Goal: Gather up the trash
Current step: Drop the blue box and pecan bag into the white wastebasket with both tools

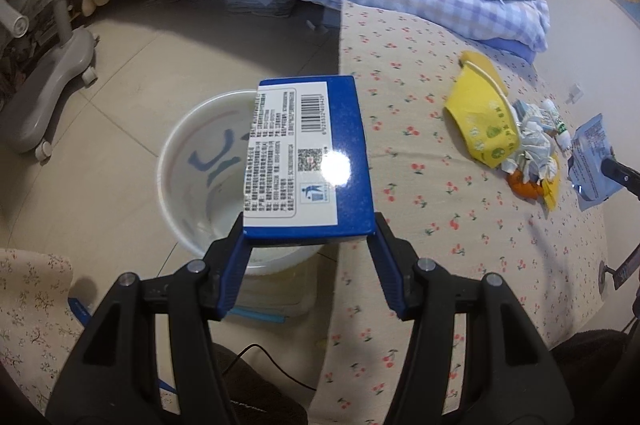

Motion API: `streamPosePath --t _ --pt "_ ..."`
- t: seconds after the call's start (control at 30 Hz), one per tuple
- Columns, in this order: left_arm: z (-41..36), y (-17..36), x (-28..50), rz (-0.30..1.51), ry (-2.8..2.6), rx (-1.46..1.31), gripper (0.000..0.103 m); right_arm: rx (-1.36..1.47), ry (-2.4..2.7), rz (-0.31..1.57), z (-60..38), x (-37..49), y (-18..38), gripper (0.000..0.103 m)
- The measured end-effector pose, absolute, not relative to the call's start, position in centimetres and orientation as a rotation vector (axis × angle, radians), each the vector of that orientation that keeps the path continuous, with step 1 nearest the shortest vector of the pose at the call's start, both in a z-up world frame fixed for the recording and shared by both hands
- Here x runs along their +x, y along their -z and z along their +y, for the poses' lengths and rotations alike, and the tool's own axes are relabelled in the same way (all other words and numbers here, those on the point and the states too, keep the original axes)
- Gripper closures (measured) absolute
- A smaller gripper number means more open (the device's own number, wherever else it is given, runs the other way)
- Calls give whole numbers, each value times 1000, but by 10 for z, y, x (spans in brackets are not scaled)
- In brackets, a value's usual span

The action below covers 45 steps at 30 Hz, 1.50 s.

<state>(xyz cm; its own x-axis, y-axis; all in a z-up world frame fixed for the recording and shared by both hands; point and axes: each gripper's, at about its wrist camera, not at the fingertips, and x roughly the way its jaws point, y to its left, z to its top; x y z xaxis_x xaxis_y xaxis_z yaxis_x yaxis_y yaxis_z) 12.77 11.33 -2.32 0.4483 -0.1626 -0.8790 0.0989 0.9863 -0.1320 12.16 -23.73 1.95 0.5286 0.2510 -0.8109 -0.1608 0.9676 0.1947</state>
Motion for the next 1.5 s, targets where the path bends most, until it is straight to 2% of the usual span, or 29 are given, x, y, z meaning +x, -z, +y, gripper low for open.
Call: streamPosePath --t 0.4,0.43,0.53,0.73,1.23,1.27,1.3,1.37,1.5 --pt "150 50 131 1092 76 -41 43 106 -430 1008 -109 157 -4 94" --pt "152 51 131 1090 67 -28 40 112 -440 1014 -100 162 0 94" --pt "158 48 127 1066 22 -3 18 136 -454 1031 -78 177 12 94" --pt "183 43 116 1045 -26 -29 14 189 -485 1053 -44 199 30 94" --pt "211 48 99 1071 -67 -50 12 223 -560 1036 17 214 53 92" --pt "211 48 98 1071 -68 -52 12 218 -561 1034 18 214 52 83" --pt "211 48 98 1072 -69 -56 12 219 -557 1032 18 213 50 65" --pt "212 48 97 1074 -70 -65 12 228 -539 1029 15 211 48 44" --pt "210 47 97 1082 -68 -80 12 219 -527 997 4 204 35 43"
